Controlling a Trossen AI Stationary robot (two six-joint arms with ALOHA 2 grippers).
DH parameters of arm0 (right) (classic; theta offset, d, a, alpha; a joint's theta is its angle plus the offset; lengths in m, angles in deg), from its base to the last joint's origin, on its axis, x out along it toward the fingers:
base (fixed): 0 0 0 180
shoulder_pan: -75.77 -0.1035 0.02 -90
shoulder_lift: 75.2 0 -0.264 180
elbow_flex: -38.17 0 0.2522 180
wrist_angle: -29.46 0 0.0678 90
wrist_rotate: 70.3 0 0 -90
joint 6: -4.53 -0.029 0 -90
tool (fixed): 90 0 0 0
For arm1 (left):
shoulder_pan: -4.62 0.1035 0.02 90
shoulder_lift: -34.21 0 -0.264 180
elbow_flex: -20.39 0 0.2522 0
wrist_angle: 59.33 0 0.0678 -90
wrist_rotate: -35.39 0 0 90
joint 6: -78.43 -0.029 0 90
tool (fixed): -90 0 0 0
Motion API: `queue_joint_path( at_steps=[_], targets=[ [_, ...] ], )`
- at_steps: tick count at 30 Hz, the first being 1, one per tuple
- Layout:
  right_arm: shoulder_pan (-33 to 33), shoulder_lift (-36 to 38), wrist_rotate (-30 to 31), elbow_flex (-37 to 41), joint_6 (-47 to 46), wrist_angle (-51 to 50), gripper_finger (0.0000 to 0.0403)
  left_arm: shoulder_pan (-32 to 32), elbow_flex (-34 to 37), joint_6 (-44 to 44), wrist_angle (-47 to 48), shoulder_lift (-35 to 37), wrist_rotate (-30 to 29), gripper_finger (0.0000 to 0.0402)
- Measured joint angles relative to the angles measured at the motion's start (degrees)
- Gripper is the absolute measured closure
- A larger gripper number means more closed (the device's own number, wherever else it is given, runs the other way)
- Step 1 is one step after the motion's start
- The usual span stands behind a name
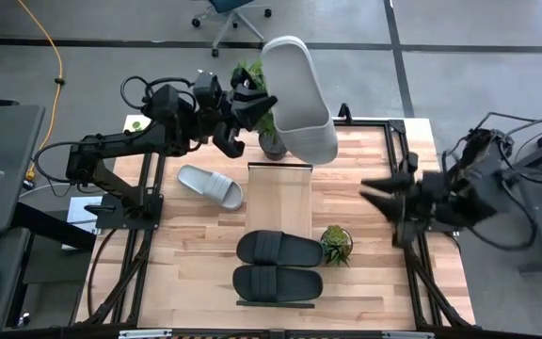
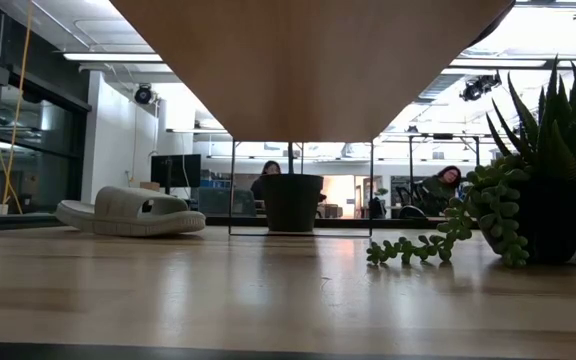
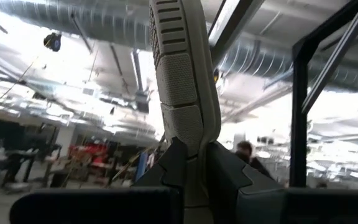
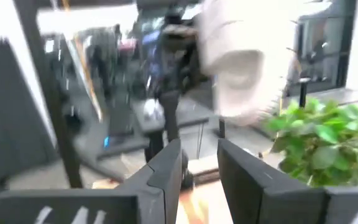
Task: Pick and place slides into the shelf
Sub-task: Put the bottom gray slide into the shelf
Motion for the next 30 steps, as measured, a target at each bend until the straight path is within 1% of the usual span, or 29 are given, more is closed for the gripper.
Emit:
queue_joint_path(
  at_steps=[2, 4, 6, 7, 9, 12, 16, 19, 21, 24, 27, 30],
  targets=[
    [2.7, 4.2, -1.9, 7.7, 5.5, 13.6, 0.0306, 0.0, 0.0, 0.1, -0.8, 0.0, 0.0, 0.0375],
    [6.2, 8.1, -7.3, 15.3, 11.9, 29.3, 0.0306, 0.0, 0.0, 0.1, -1.4, 0.0, 0.0, 0.0378],
    [10.3, 11.3, -13.5, 21.9, 15.9, 43.6, 0.0305, 0.0, 0.0, 0.1, -1.9, 0.0, 0.0, 0.0378],
    [12.3, 12.5, -16.0, 24.7, 16.6, 48.7, 0.0303, 0.0, 0.0, 0.1, -2.0, 0.0, 0.0, 0.0378],
    [15.8, 14.3, -19.4, 28.7, 16.2, 53.9, 0.0291, 0.0, 0.0, 0.0, -1.7, 0.0, 0.0, 0.0377],
    [20.2, 15.1, -20.7, 31.4, 10.0, 52.9, 0.0253, 0.0, 0.0, -1.3, -1.0, 0.0, -0.5, 0.0373],
    [25.9, 13.1, -23.0, 31.7, 3.2, 49.5, 0.0186, 0.0, 0.0, -3.8, -0.9, 0.0, -1.0, 0.0378],
    [29.9, 11.9, -23.4, 31.7, 0.3, 49.8, 0.0151, 0.0, 0.0, -4.9, -1.6, -0.9, -1.5, 0.0378],
    [32.2, 11.1, -25.6, 31.7, -1.3, 49.8, 0.0142, 0.0, 0.0, -4.8, -1.2, -1.4, -1.8, 0.0376],
    [34.9, 10.4, -29.0, 31.7, -3.8, 49.7, 0.0141, 0.0, 0.0, -4.6, -1.5, -2.3, -2.4, 0.0371],
    [36.9, 9.8, -29.4, 31.7, -5.3, 48.2, 0.0143, 0.0, 0.0, -4.4, -2.4, -3.7, -2.8, 0.0377],
    [38.2, 9.3, -31.8, 31.7, -7.4, 47.6, 0.0143, 0.0, 0.0, -3.5, -3.8, -4.4, -2.7, 0.0378]
  ],
)
